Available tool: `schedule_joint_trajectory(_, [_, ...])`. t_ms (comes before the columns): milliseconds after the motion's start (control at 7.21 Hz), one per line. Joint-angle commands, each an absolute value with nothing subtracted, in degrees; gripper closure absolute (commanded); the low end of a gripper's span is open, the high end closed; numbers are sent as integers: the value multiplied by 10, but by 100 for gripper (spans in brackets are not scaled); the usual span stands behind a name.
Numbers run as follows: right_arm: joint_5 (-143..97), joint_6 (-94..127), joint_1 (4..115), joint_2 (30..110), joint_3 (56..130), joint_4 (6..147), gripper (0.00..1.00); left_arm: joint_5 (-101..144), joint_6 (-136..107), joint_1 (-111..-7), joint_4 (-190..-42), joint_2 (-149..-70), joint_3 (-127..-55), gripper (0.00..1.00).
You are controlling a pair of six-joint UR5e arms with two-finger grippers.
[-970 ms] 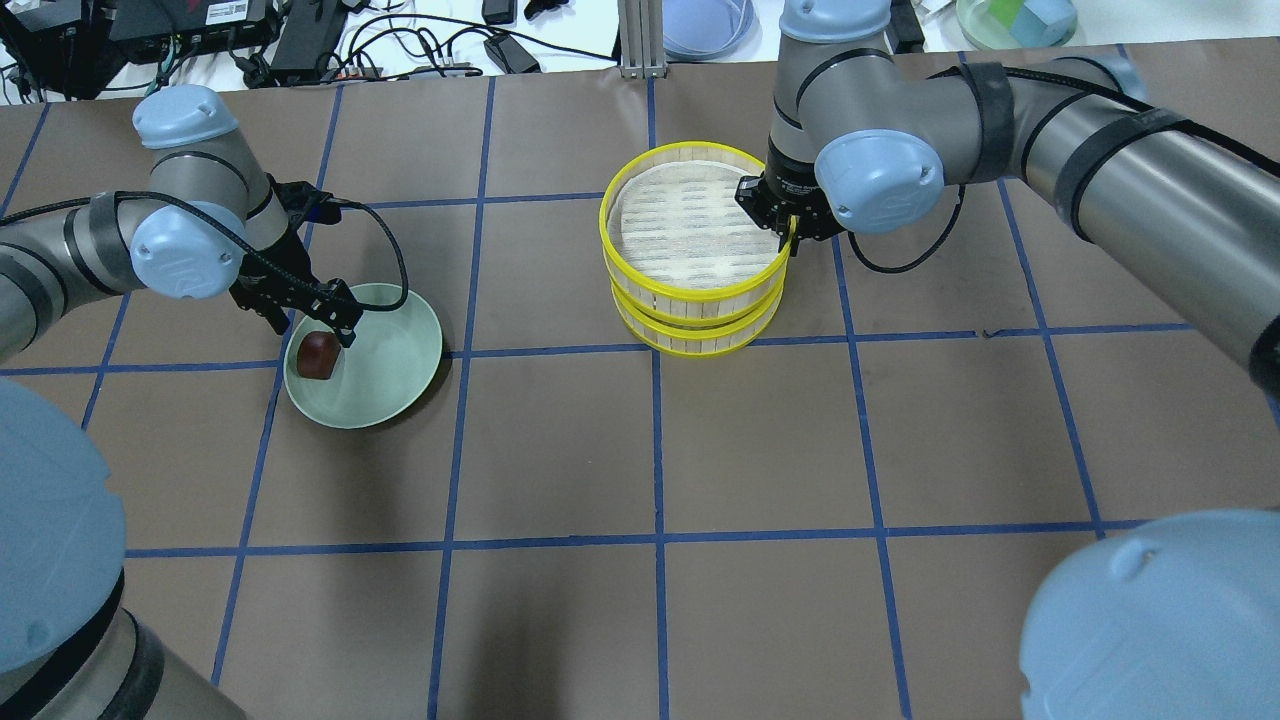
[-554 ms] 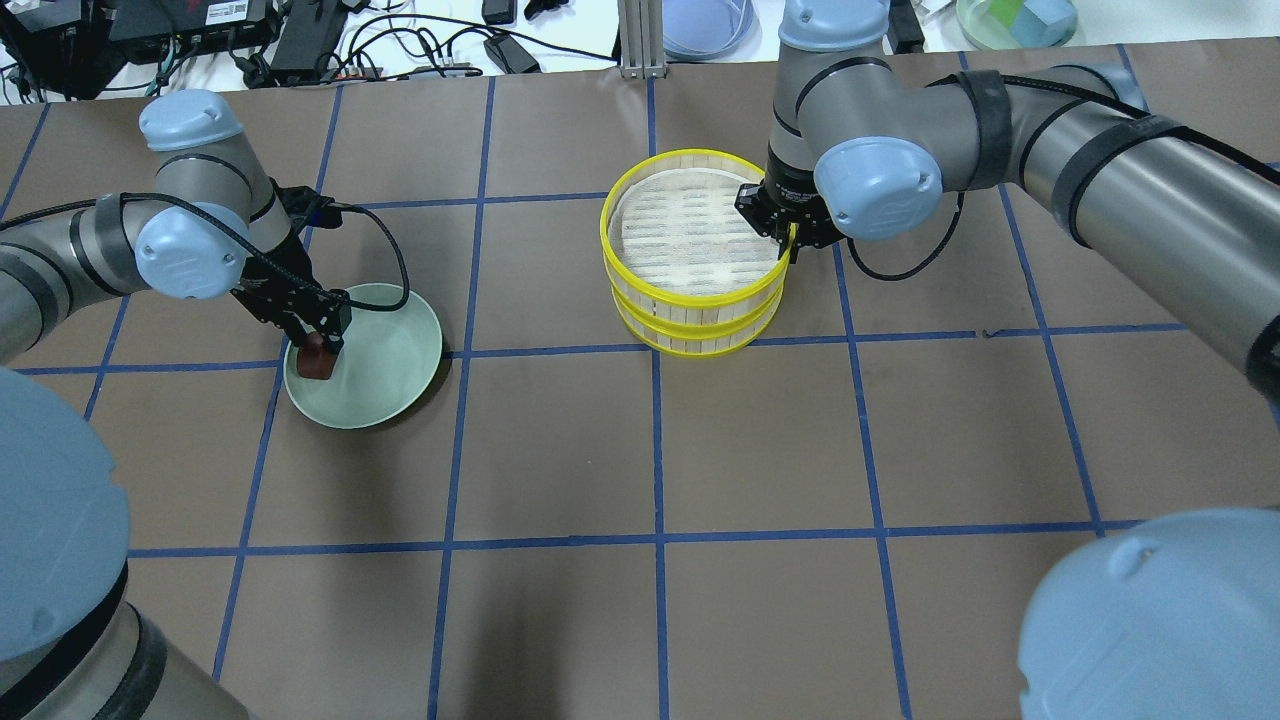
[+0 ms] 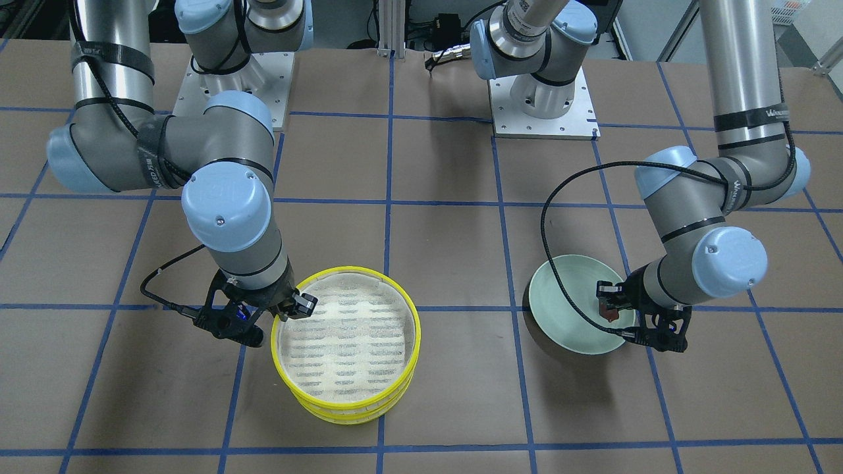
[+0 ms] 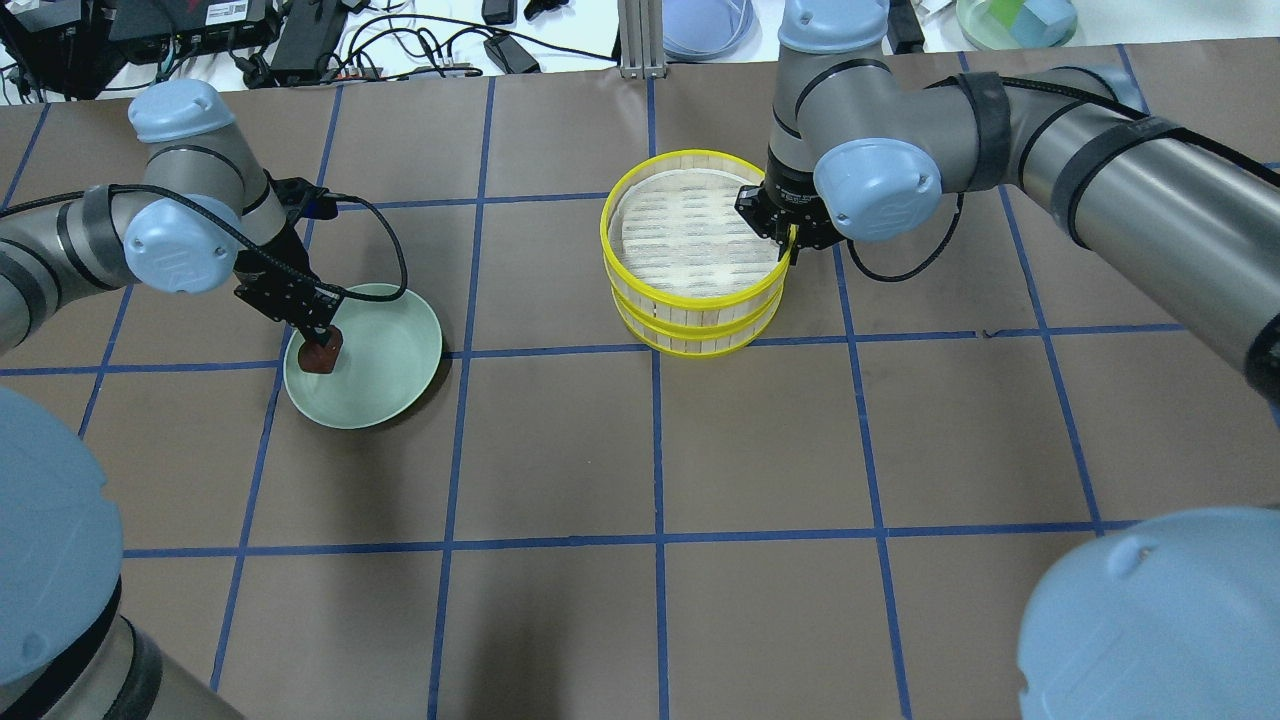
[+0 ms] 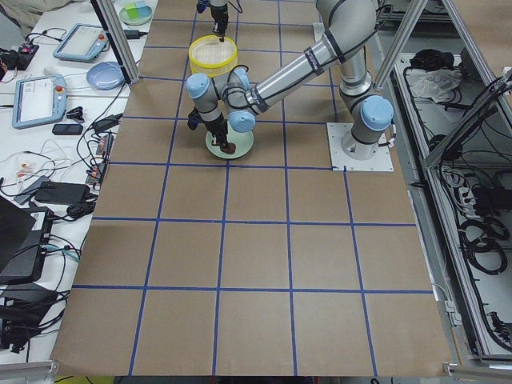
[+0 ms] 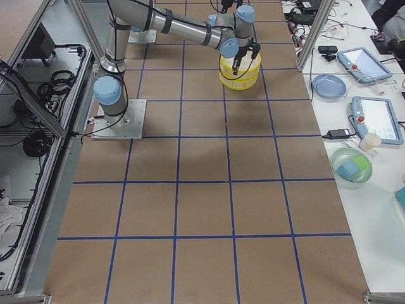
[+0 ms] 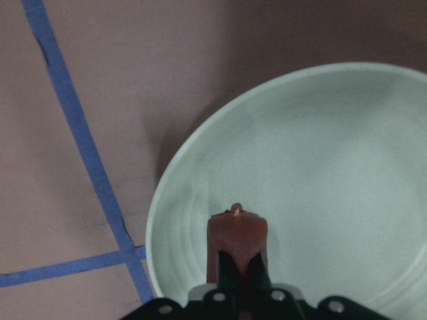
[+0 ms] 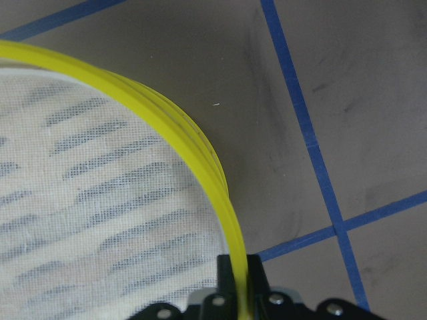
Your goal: Stack buns with steamer
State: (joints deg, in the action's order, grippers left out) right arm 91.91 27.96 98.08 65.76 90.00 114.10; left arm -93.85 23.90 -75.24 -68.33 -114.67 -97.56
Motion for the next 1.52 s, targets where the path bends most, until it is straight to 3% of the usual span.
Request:
schedule_joint_trajectory(0, [919,280,981,657,900,1143,58,-896,174,-759,-732,-1129,-922,100])
schedule_joint_trajectory(277, [918,280,981,659,900,1146,5,-820,95,-775,-736,-1101,-911,100])
schedule_joint_trajectory(416, [917,280,981,668,898,1143,1,-780,2,-801,-732,-1093,-901,100])
schedule_joint_trajectory(970, [911,197,974,827,888,1048,0,-644,-247,-887,-577,-1114,-892,100])
schedule_joint_trajectory(1386, [920,107,972,897,880,945,0,-608,-391,-940,-506,-1133,-893,100])
